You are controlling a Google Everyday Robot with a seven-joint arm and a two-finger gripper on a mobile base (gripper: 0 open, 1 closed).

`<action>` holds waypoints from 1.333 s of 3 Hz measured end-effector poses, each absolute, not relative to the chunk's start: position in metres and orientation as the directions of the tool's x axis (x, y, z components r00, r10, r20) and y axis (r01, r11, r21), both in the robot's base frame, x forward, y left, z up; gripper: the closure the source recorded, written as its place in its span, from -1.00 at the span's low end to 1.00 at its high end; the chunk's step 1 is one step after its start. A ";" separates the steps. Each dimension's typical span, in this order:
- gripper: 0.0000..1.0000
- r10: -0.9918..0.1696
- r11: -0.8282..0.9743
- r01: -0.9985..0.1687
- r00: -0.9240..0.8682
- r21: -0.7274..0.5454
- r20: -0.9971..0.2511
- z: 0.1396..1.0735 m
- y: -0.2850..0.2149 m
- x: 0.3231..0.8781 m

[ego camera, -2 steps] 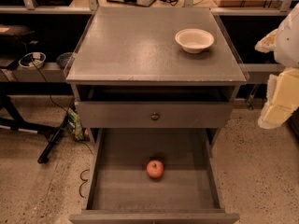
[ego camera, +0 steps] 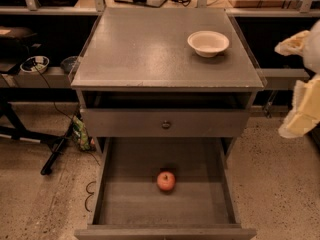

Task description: Pick apple from middle drawer and place on counter

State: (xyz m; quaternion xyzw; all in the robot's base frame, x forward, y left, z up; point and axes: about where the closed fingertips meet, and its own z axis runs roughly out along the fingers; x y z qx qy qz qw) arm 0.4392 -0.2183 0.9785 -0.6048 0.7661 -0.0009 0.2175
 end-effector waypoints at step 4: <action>-1.00 -0.740 0.239 -0.935 0.000 -0.263 -0.672 0.942 -0.176 0.444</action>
Offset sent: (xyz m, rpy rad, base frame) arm -0.0012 0.0150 -0.0157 0.4256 -0.0876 0.1863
